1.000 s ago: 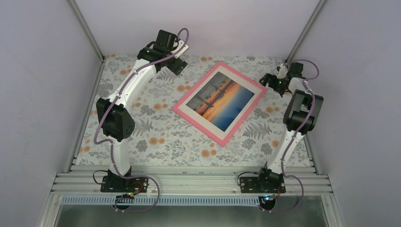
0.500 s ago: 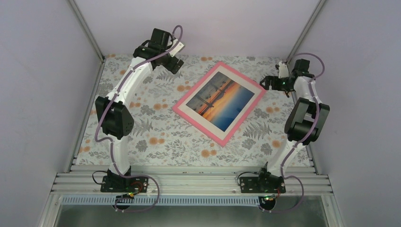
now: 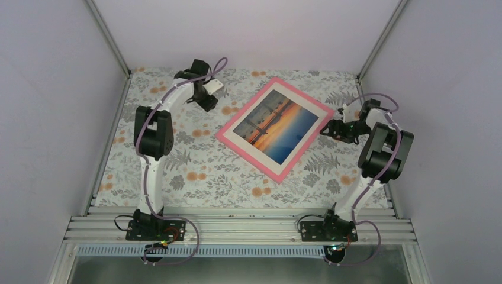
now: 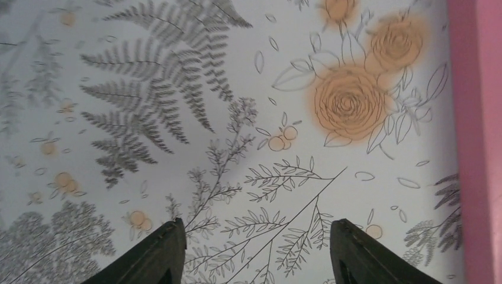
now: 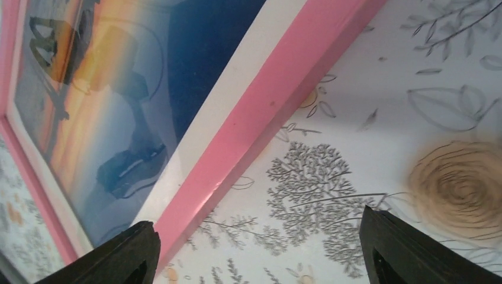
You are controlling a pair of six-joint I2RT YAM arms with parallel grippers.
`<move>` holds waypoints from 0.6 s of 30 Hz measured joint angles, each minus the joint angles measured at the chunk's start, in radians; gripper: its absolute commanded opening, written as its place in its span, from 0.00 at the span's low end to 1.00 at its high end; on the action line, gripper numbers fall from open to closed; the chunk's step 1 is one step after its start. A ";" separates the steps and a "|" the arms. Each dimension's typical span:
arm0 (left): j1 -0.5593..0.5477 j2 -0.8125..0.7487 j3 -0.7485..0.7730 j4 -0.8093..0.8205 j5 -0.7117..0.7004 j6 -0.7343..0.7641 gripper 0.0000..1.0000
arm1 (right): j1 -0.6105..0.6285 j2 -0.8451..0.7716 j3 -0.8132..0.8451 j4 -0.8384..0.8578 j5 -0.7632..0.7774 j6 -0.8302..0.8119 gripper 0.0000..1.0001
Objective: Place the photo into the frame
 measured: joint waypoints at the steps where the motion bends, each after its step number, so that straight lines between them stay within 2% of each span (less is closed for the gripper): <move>1: -0.001 0.008 -0.006 0.002 0.000 0.009 0.57 | 0.000 0.000 -0.009 0.001 -0.010 0.010 0.81; 7: -0.011 0.020 -0.114 0.039 0.000 0.068 0.56 | 0.001 0.036 -0.011 0.032 -0.065 0.064 0.81; 10: -0.024 0.017 -0.194 0.077 -0.003 0.097 0.56 | 0.001 0.085 0.003 0.043 -0.079 0.084 0.84; 18: -0.130 -0.131 -0.443 0.201 -0.008 0.209 0.56 | 0.019 0.176 0.111 0.045 -0.139 0.108 0.87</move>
